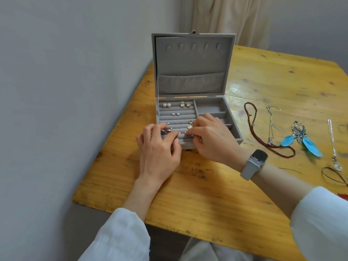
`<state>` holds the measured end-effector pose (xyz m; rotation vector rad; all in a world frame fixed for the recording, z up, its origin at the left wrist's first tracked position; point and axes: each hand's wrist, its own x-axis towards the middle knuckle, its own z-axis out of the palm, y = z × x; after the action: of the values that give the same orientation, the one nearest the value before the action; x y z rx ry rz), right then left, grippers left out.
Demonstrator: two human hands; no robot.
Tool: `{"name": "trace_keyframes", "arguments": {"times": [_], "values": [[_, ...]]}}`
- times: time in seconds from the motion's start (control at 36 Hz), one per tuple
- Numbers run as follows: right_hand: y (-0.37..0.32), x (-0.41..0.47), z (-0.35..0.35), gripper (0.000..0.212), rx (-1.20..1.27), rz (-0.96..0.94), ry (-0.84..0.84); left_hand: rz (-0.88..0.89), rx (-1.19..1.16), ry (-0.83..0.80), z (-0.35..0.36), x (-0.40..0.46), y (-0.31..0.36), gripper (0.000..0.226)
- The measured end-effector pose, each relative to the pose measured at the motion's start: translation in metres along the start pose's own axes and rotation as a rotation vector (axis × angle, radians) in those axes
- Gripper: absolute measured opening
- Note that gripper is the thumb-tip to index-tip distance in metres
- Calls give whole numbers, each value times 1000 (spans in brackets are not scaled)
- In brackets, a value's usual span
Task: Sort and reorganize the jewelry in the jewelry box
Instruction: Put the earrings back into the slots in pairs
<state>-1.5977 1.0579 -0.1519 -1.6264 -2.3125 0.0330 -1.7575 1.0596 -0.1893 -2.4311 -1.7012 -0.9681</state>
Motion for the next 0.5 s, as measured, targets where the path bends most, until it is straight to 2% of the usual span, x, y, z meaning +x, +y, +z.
{"name": "trace_keyframes", "arguments": {"times": [0.5], "values": [[-5,-2,5,33,59,5,12,2,-11,2,0,0,0,30]]}}
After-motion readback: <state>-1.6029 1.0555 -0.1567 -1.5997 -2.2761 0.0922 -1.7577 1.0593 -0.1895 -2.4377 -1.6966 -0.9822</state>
